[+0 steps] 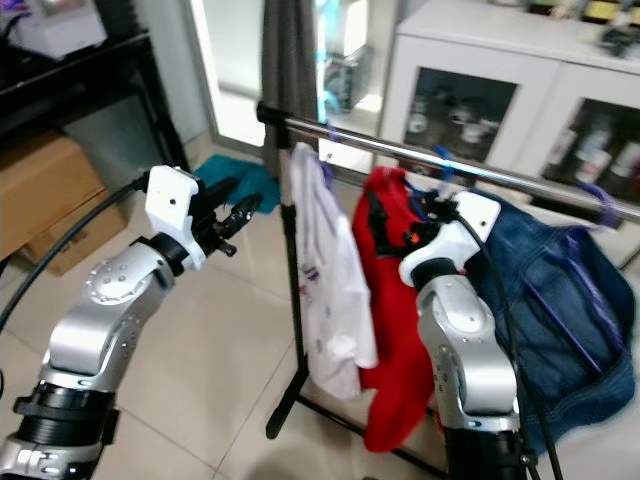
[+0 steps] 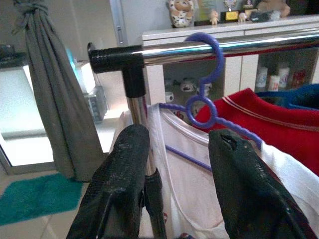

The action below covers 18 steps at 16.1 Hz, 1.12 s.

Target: Hang hanger

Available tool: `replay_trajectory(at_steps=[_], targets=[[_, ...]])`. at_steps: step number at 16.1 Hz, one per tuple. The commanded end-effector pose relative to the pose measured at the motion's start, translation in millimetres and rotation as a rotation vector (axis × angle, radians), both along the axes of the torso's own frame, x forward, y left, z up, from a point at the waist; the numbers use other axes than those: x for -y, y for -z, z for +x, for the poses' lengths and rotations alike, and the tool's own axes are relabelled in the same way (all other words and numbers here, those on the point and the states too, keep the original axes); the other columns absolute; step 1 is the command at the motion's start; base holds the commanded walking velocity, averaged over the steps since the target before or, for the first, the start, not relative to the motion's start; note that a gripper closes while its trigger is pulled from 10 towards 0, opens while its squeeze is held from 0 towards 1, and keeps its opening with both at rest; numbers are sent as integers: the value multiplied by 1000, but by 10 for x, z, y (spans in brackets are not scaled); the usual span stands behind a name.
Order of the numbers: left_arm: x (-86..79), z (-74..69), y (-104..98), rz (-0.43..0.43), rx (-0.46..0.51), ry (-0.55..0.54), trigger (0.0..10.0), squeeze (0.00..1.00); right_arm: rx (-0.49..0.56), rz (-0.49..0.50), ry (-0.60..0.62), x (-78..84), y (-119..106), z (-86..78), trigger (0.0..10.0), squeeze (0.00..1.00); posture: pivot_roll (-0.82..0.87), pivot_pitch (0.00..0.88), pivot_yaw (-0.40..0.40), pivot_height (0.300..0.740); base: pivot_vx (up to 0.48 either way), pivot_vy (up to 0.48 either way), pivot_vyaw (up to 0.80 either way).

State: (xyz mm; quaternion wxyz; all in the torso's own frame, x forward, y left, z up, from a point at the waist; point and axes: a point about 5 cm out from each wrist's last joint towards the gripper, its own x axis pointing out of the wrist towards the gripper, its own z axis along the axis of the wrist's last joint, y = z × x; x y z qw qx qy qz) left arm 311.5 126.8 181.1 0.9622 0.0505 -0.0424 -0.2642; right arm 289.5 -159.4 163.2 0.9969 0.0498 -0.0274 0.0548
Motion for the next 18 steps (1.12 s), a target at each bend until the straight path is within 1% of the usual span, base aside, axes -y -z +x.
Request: replay_trajectory(at_steps=[1, 2, 4, 6, 8, 11, 13, 14, 15, 17, 18], targets=[[-64, 15, 27, 18, -9, -16, 10000, 0, -2, 0, 8, -17, -10, -15, 10000, 1000, -37, 0, 44, 740, 0, 0, 0], [-48, 21, 31, 19, -8, -11, 10000, 0, 8, -8, 26, 18, -23, -43, 10000, 1000, -38, 0, 42, 740, 0, 0, 0], [-41, 29, 26, 23, 7, -17, 10000, 0, -8, 18, 30, 22, -13, -55, 10000, 1000, -41, 0, 41, 740, 0, 0, -734], [-42, 41, 38, 13, 6, -26, 10000, 0, -7, -10, 12, -11, -10, -82, 10000, 1000, -51, 0, 41, 740, 0, 0, -800], [-39, 46, 48, 16, 7, -27, 10000, 0, -3, -11, 5, -42, -22, -91, 10000, 1000, -53, 0, 39, 740, 0, -292, -800], [-26, 39, 57, 12, 7, -28, 10000, 0, 8, -38, -18, -68, -45, -83, 10000, 1000, -52, 0, 36, 740, 0, -328, 0], [-45, 43, 66, 13, 8, -38, 10000, 0, 10, -90, -82, -96, -71, -61, 10000, 1000, -51, 0, 28, 740, 0, -332, 0], [-48, 43, 66, 14, 11, -40, 10000, 0, 2, -121, -112, -101, -70, -46, 10000, 929, -48, 0, 23, 740, 0, -319, 0], [-47, 41, 65, 14, 12, -40, 10000, 0, -1, -123, -115, -97, -68, -41, 10000, 902, -45, 0, 20, 740, 0, -274, 0], [-55, 28, 83, 1, -7, -26, 10000, 0, -15, -152, -117, -77, -65, 0, 10000, 886, -45, 0, 20, 740, 0, 0, 0], [-51, -4, 80, 18, -8, 32, 10000, 0, -27, -179, -115, -58, -72, 43, 10000, 890, -44, 0, 15, 740, 0, 0, 0]])
